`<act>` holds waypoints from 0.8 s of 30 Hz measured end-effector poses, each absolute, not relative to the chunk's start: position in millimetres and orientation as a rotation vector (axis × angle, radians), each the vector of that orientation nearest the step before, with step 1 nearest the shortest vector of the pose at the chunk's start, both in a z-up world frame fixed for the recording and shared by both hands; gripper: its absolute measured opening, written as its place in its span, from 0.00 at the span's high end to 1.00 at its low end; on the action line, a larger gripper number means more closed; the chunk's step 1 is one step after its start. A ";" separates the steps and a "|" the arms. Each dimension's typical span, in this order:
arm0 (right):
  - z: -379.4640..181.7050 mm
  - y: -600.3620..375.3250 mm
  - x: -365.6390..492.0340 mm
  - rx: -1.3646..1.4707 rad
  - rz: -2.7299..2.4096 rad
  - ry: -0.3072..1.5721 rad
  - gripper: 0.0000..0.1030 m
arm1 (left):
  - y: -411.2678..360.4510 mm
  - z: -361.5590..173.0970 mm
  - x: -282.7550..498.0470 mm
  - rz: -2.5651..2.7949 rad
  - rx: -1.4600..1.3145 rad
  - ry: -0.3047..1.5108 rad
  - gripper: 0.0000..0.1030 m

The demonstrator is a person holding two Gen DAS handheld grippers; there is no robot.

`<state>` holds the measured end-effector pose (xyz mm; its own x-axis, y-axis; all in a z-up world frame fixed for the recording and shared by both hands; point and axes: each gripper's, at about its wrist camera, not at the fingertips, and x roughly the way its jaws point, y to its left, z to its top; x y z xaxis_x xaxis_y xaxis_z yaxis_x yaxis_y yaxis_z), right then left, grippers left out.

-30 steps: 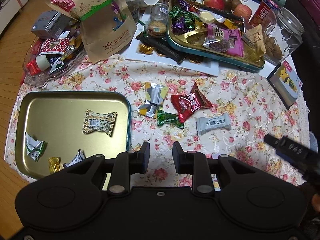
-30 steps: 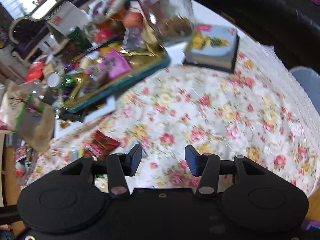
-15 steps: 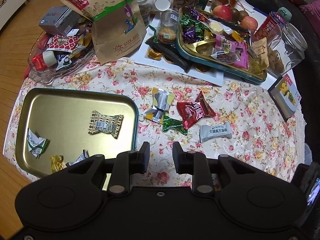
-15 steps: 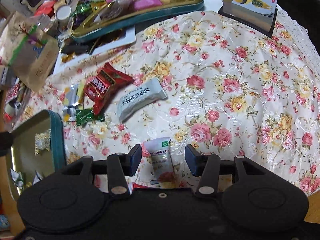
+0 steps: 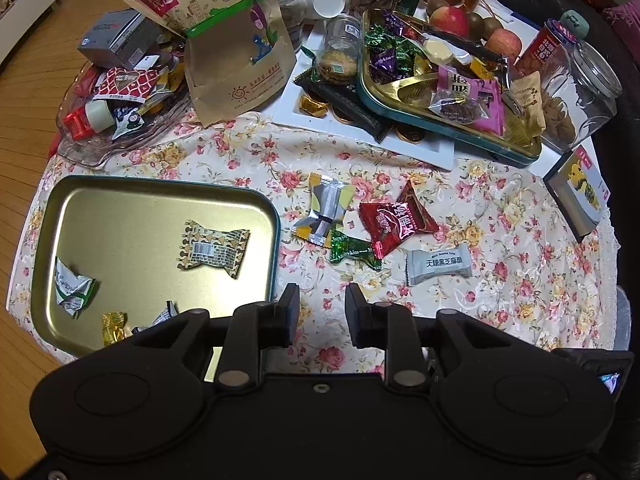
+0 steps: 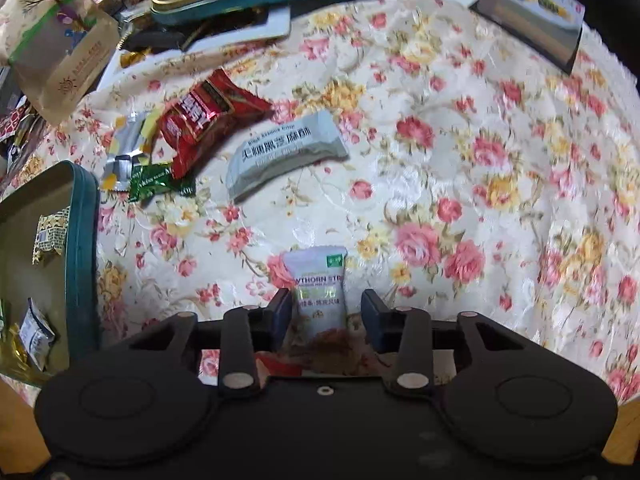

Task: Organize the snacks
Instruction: 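Close the right gripper on the hawthorn packet and lift it, then grasp the red packet with the left gripper while the right gripper holds the hawthorn packet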

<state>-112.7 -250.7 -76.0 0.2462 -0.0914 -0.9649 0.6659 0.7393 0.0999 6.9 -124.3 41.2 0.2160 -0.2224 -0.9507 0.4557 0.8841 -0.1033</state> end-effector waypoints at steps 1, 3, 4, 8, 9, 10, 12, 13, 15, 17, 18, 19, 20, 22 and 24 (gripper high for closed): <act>-75.9 -249.7 -111.8 0.544 -0.539 1.229 0.78 | -125.2 40.2 6.9 -0.480 0.211 1.273 0.66; -74.9 -250.5 -112.7 0.529 -0.531 1.234 0.80 | -126.9 38.5 7.0 -0.493 0.198 1.277 0.66; -73.4 -251.8 -114.2 0.529 -0.539 1.231 0.80 | -128.0 37.7 6.8 -0.497 0.192 1.274 0.66; -55.5 -266.4 -123.6 0.588 -0.556 1.187 0.80 | -135.0 34.5 4.8 -0.496 0.195 1.234 0.66; -47.9 -271.8 -126.9 0.615 -0.564 1.165 0.80 | -138.2 33.1 3.9 -0.498 0.202 1.221 0.66; -40.0 -276.9 -130.3 0.641 -0.572 1.140 0.80 | -141.8 31.5 2.7 -0.502 0.210 1.208 0.66; -22.6 -288.4 -137.0 0.697 -0.583 1.080 0.80 | -150.4 27.7 -1.4 -0.518 0.233 1.180 0.66; -14.5 -293.0 -139.9 0.726 -0.587 1.047 0.80 | -155.5 25.3 -4.0 -0.530 0.250 1.167 0.66; 3.6 -302.9 -147.4 0.778 -0.593 0.979 0.80 | -165.8 19.8 -9.0 -0.555 0.282 1.144 0.66; 20.7 -311.8 -155.2 0.818 -0.598 0.911 0.80 | -178.1 13.2 -12.1 -0.584 0.315 1.134 0.66; 28.6 -315.1 -158.4 0.833 -0.601 0.879 0.80 | -183.4 10.5 -12.4 -0.598 0.328 1.131 0.66; 34.8 -318.4 -160.5 0.845 -0.608 0.852 0.80 | -188.3 8.3 -11.9 -0.609 0.337 1.128 0.66; 40.1 -321.4 -163.5 0.854 -0.616 0.829 0.80 | -192.5 6.5 -10.3 -0.622 0.343 1.125 0.66; 50.4 -328.2 -169.9 0.870 -0.631 0.785 0.80 | -204.0 0.7 -5.3 -0.665 0.367 1.126 0.66; 58.7 -333.5 -175.8 0.880 -0.638 0.755 0.80 | -214.0 -5.9 -0.8 -0.710 0.414 1.113 0.66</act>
<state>-175.8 -333.5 58.7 0.5790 -0.1810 -0.7949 0.7538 0.4904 0.4374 -0.8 -214.0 -5.9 0.2593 -0.3085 -0.9152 0.6999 0.7130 -0.0421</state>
